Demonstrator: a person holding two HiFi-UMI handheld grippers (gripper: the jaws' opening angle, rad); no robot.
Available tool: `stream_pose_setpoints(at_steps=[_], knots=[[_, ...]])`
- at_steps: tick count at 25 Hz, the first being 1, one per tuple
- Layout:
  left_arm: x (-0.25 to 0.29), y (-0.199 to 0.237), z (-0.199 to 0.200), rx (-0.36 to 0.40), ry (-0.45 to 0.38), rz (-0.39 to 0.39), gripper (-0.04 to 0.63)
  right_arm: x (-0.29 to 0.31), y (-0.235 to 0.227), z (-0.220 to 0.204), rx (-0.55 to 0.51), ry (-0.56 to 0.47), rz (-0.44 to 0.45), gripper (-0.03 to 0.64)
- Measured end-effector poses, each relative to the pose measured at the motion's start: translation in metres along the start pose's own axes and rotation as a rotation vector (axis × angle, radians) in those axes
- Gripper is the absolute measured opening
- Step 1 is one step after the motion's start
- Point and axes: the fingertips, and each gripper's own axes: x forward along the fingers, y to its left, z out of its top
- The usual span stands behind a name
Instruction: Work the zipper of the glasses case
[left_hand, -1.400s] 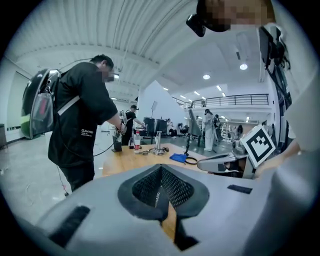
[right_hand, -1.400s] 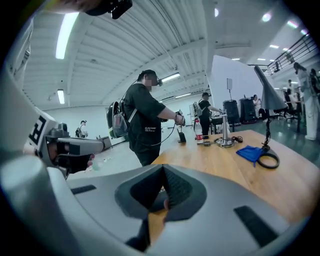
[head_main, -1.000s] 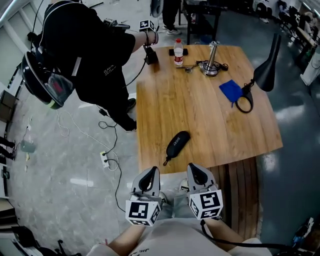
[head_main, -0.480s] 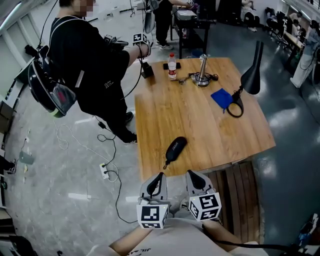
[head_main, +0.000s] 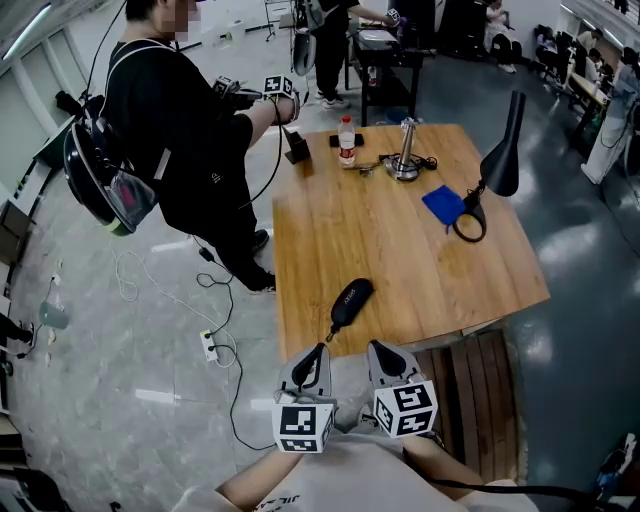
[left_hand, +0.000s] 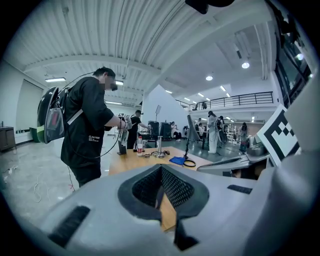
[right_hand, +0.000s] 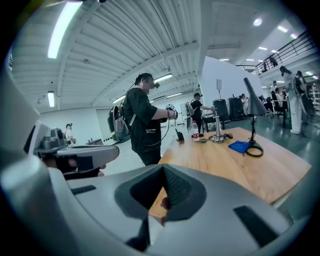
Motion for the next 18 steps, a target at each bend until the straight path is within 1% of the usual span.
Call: stream_pose_setpoints(at_steps=[8, 18], knots=[[0.0037, -0.0071, 0.0, -0.009, 0.008, -0.029, 0.006, -0.0059, -0.0077, -0.0052, 0.014, 0.008, -0.023, 0.002], [0.0004, -0.0055, 0.0009, 0.0, 0.014, -0.028, 0.006, -0.0084, -0.0066, -0.0037, 0.008, 0.005, -0.029, 0.002]])
